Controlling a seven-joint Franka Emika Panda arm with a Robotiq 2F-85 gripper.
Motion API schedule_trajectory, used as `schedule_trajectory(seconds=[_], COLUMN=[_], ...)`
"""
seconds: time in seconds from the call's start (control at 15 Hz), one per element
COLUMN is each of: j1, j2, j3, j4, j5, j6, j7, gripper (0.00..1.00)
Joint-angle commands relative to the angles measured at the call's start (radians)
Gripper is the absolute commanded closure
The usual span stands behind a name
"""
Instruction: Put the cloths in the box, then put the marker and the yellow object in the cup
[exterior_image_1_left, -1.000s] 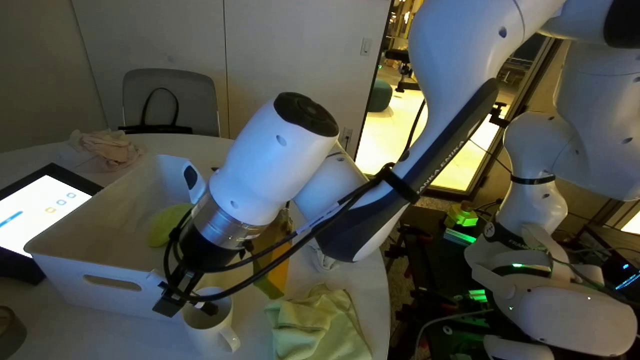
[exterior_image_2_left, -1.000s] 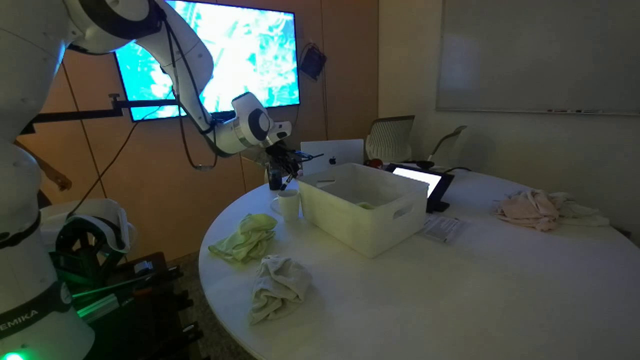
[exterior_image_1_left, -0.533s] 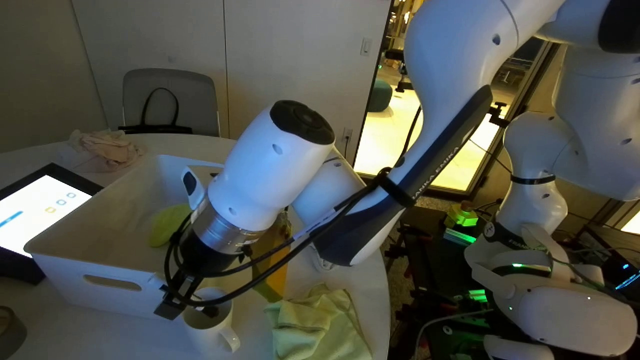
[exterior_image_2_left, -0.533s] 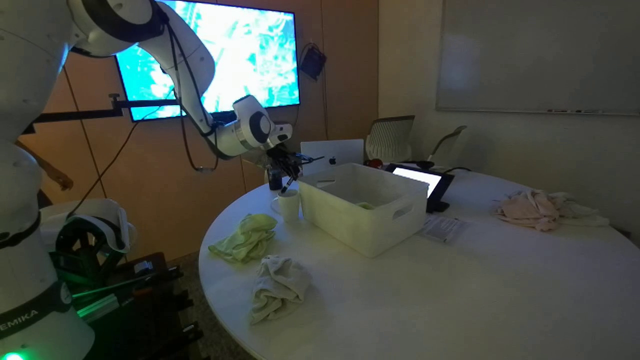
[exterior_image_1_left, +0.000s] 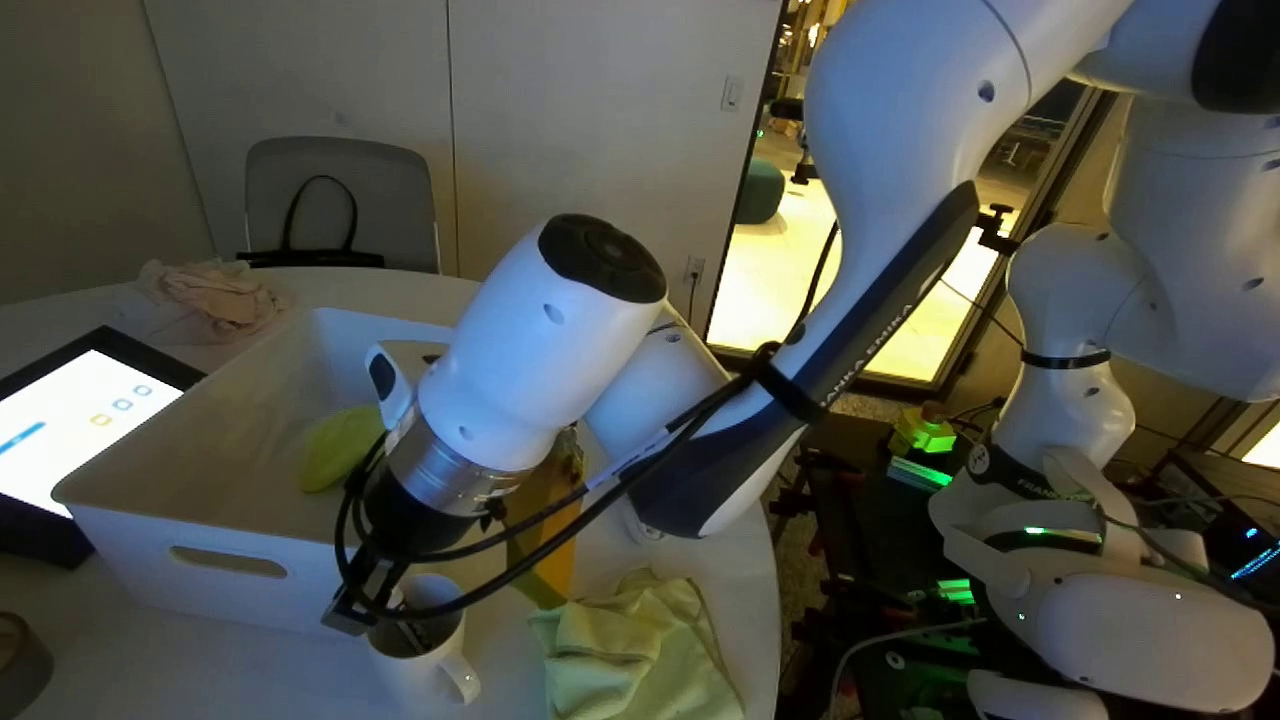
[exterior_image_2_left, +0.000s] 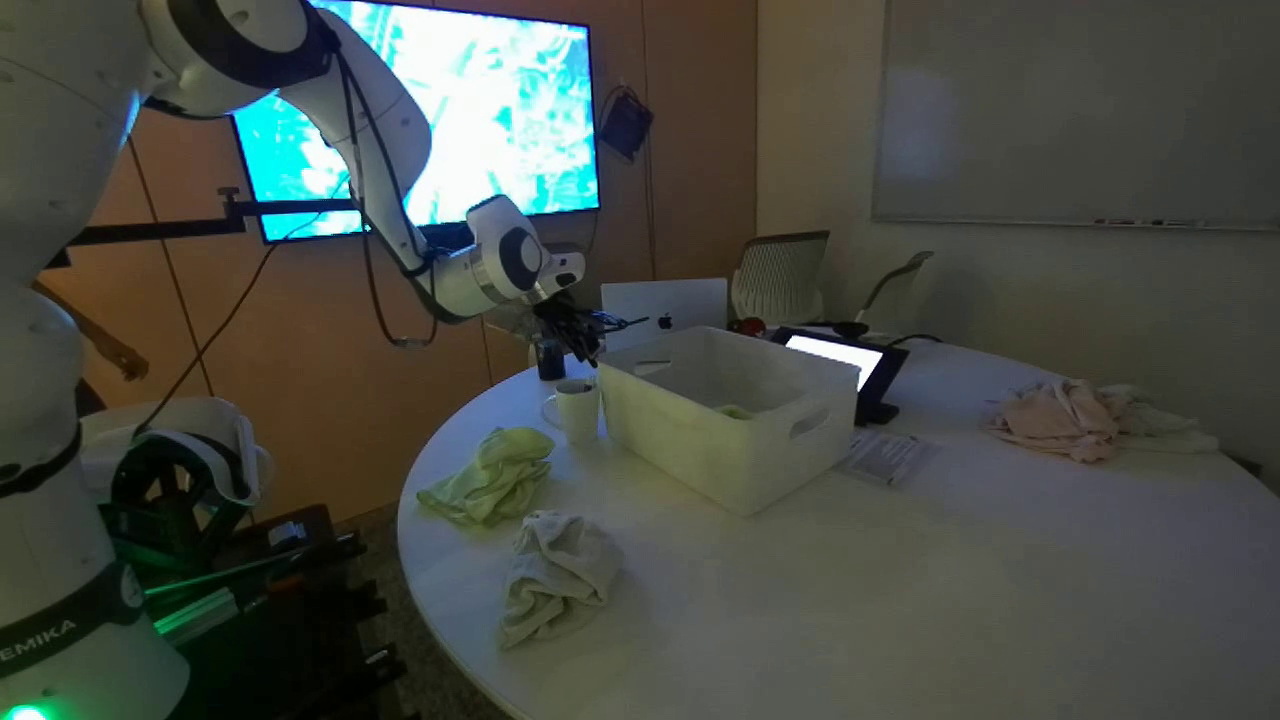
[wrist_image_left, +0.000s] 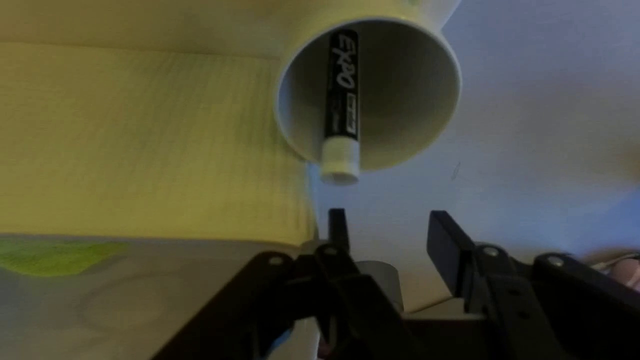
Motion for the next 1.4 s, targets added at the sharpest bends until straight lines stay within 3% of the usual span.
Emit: schedule_trajectory(seconds=[0.0,0.13,0.2,0.6,0.73,1.0,1.33], j1=[0.024,0.010,-0.027,-0.105,-0.175,-0.312,-0.416], j2=[-0.001,-0.015,-0.035,-0.210,-0.280,-0.366,-0.391], j3=[-0.035,-0.022,0.022,0.132,0.222,0.391,0.448], j4=[-0.001,-0.020,-0.046,-0.291,-0.362,-0.421,-0.377], j5=[-0.022,-0.014,0.002,0.080,0.124,0.302,0.562], j6=[0.034,0.039,0.031,0.039,0.002,-0.126,-0.377], j7=[0.019,0.007,-0.032,-0.364,-0.485,-0.659,-0.773], gripper=[0.21,0.06,0.01,0.00,0.00,0.00,0.00])
